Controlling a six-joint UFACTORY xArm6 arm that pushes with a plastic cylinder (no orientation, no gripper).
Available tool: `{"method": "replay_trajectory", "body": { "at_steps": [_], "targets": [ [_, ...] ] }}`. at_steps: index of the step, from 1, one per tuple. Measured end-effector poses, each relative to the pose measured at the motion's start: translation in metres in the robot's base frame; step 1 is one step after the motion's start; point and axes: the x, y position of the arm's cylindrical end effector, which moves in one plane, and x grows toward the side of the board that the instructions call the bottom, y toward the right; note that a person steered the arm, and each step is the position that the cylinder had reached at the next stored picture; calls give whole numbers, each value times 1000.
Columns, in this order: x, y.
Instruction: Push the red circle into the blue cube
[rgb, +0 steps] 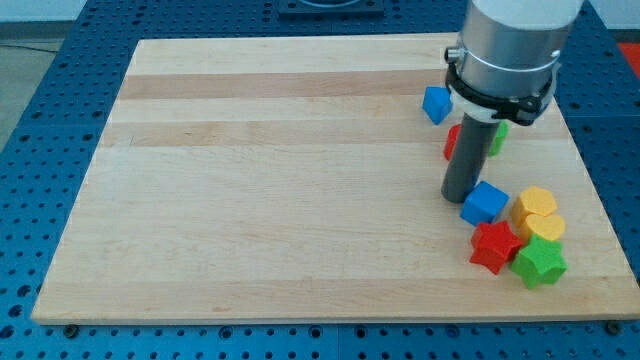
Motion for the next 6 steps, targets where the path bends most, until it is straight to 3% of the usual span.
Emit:
{"method": "replay_trajectory", "body": {
  "at_steps": [2, 3, 4, 6],
  "targets": [
    [1, 7],
    [1, -17],
    [-19, -56],
    [-111, -40]
  ]
}}
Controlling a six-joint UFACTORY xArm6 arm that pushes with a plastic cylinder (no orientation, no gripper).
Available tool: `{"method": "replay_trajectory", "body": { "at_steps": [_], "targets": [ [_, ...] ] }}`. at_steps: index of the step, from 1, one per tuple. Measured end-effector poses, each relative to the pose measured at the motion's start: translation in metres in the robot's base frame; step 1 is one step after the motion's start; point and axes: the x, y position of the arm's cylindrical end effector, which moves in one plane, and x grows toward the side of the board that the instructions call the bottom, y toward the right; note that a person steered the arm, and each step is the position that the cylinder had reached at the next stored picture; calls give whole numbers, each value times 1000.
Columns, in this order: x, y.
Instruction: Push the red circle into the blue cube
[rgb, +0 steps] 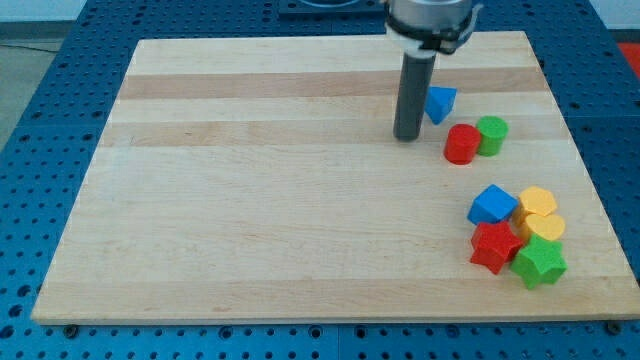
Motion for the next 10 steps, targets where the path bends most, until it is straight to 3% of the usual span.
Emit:
{"method": "replay_trajectory", "body": {
  "at_steps": [1, 4, 5, 7, 10],
  "targets": [
    [-10, 27],
    [56, 34],
    [46, 35],
    [44, 90],
    [74, 81]
  ]
}}
